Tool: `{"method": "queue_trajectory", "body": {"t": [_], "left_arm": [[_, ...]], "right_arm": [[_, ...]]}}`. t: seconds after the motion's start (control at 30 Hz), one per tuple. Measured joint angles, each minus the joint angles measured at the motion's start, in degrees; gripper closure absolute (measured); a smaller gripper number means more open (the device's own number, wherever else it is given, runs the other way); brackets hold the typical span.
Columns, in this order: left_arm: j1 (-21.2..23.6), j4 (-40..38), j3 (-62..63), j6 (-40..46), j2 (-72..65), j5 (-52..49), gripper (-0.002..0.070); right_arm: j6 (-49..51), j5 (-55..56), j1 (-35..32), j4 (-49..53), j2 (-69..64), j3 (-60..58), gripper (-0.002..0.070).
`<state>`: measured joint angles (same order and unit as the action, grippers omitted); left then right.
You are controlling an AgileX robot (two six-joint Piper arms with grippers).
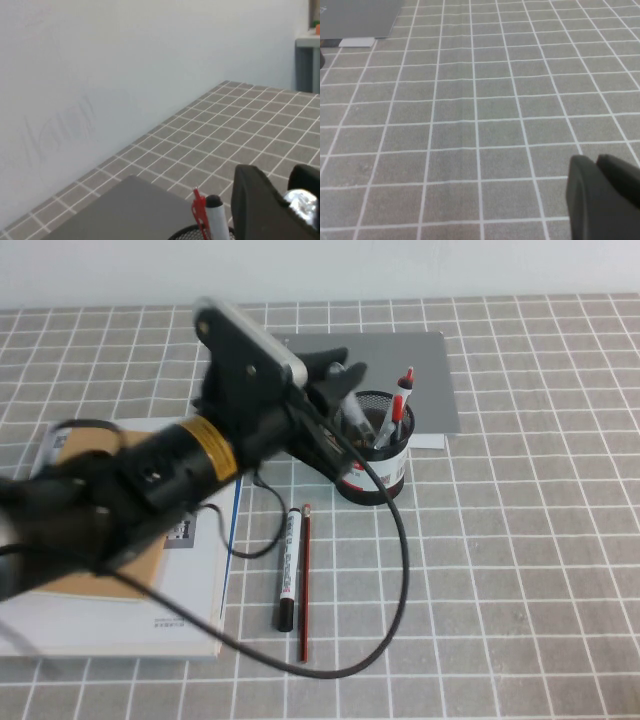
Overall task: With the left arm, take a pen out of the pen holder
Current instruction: 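Take a marker out of the pen holder and lay it on the table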
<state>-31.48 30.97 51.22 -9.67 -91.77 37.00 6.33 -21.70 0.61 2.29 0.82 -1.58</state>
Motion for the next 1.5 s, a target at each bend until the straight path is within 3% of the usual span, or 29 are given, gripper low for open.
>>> {"method": "queue_trajectory", "body": {"t": [0.13, 0.33, 0.43, 0.53, 0.7, 0.9, 1.07, 1.17, 1.3, 1.5], "left_arm": [[-0.38, 6.98, 0.78, -10.09, 8.77, -14.10, 0.0574], [-0.41, 26.47, 5.07, -46.92, 18.09, -32.58, 0.0574], [-0.70, 30.11, 5.31, -52.88, 21.03, -35.62, 0.0574], [-2.45, 29.79, 5.31, -53.48, 22.04, -39.91, 0.0574], [-5.60, 14.68, 5.83, -36.31, 22.26, -52.10, 0.0574], [-6.10, -22.35, 11.15, 0.76, 20.48, -74.93, 0.0574], [-3.10, -49.19, 14.91, 22.34, 17.64, -92.01, 0.0574], [-0.03, -61.18, 15.00, 31.22, 14.77, -96.94, 0.0574], [3.94, -71.25, 15.00, 39.18, 9.64, -97.97, 0.0574], [5.72, -73.01, 15.28, 41.04, 0.98, -96.28, 0.0574]], "right_arm": [[0.00, 0.00, 0.00, 0.00, 0.00, 0.00, 0.0689], [0.00, 0.00, 0.00, 0.00, 0.00, 0.00, 0.0689], [0.00, 0.00, 0.00, 0.00, 0.00, 0.00, 0.0689], [0.00, 0.00, 0.00, 0.00, 0.00, 0.00, 0.0689], [0.00, 0.00, 0.00, 0.00, 0.00, 0.00, 0.0689], [0.00, 0.00, 0.00, 0.00, 0.00, 0.00, 0.0689], [0.00, 0.00, 0.00, 0.00, 0.00, 0.00, 0.0689], [0.00, 0.00, 0.00, 0.00, 0.00, 0.00, 0.0689], [0.00, 0.00, 0.00, -0.05, 0.00, 0.00, 0.0689], [0.00, 0.00, 0.00, -0.05, 0.00, 0.00, 0.0689]]}}
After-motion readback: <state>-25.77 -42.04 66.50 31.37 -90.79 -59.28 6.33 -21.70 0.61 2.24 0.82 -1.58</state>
